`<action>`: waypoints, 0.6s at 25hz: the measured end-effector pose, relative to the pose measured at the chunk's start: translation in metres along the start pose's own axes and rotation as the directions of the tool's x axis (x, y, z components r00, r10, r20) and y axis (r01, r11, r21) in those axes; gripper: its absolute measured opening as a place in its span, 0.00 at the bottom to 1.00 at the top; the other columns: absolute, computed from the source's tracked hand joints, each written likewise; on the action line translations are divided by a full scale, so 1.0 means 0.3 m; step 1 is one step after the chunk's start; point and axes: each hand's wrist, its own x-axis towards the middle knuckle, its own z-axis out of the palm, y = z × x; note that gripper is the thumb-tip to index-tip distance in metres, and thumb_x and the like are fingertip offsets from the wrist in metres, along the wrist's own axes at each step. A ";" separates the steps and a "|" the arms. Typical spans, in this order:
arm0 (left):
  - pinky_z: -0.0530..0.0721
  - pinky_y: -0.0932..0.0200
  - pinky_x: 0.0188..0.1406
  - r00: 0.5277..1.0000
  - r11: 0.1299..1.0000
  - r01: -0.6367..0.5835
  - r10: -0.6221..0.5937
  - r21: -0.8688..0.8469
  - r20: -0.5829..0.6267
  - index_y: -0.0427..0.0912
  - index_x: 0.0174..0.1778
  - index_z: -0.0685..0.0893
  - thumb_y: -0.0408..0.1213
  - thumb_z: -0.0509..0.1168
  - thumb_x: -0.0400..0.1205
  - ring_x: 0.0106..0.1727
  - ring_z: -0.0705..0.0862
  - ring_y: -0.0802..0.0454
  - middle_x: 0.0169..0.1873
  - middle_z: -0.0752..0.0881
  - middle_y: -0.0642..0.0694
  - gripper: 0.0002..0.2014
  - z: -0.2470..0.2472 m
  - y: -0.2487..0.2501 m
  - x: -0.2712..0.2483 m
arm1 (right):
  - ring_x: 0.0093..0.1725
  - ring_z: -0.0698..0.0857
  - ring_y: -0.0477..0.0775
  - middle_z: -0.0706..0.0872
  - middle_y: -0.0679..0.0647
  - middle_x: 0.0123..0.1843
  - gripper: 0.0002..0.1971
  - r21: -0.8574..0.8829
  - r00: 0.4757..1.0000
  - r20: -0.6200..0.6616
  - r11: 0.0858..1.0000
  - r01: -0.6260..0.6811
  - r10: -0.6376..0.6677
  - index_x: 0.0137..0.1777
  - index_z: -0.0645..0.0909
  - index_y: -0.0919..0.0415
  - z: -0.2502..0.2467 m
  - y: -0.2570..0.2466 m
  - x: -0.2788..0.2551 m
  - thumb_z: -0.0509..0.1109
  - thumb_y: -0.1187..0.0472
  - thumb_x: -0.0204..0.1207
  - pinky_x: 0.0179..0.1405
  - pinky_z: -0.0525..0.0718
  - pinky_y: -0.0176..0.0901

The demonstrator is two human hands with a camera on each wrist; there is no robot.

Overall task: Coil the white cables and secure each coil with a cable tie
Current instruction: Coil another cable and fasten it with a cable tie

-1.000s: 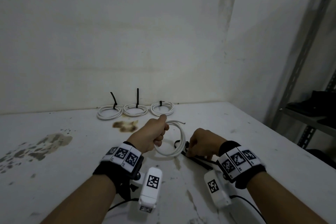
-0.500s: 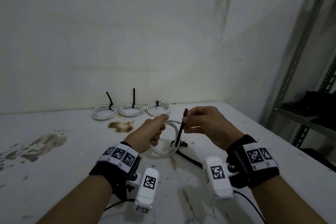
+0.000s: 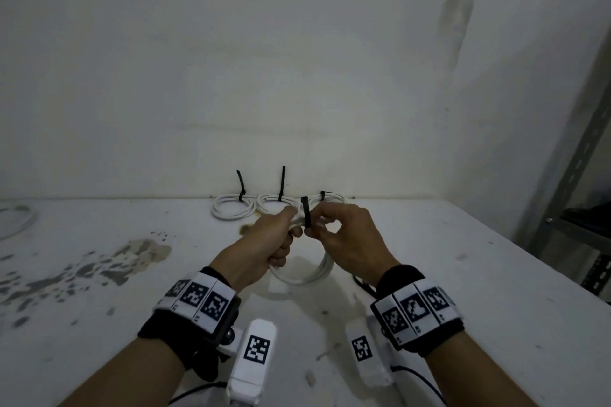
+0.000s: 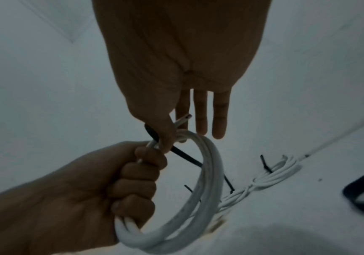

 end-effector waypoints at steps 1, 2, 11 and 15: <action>0.54 0.62 0.21 1.000 1.000 0.001 -0.001 -0.012 -0.021 0.40 0.32 0.75 0.53 0.54 0.88 0.19 0.56 0.55 0.19 0.60 0.51 0.23 -0.042 0.003 -0.009 | 0.41 0.84 0.39 0.84 0.38 0.33 0.08 -0.013 1.000 -0.005 0.999 0.029 -0.029 0.38 0.84 0.50 0.041 -0.014 0.016 0.77 0.63 0.75 0.39 0.79 0.32; 0.54 0.63 0.20 0.999 1.000 0.009 -0.010 -0.025 -0.034 0.39 0.35 0.77 0.56 0.55 0.88 0.19 0.56 0.55 0.19 0.60 0.51 0.25 -0.075 0.007 -0.021 | 0.38 0.83 0.45 0.83 0.38 0.32 0.09 -0.035 0.998 -0.017 0.997 0.065 -0.066 0.38 0.83 0.49 0.073 -0.025 0.028 0.76 0.63 0.76 0.37 0.81 0.40; 0.54 0.62 0.19 0.986 0.956 -0.056 0.007 -0.289 -0.169 0.47 0.43 0.76 0.51 0.68 0.83 0.19 0.55 0.57 0.19 0.59 0.53 0.12 -0.413 0.031 -0.097 | 0.61 0.79 0.31 0.90 0.44 0.54 0.08 0.171 0.975 0.024 0.962 0.213 -0.221 0.54 0.89 0.53 0.331 -0.226 0.158 0.77 0.63 0.77 0.63 0.74 0.33; 0.55 0.62 0.18 0.948 0.949 -0.141 0.047 -0.283 -0.315 0.46 0.43 0.82 0.49 0.69 0.81 0.19 0.55 0.56 0.19 0.59 0.54 0.11 -0.513 0.041 -0.095 | 0.68 0.72 0.40 0.84 0.48 0.66 0.06 0.131 0.941 -0.013 0.933 0.336 -0.337 0.47 0.90 0.53 0.398 -0.297 0.196 0.82 0.58 0.71 0.70 0.68 0.34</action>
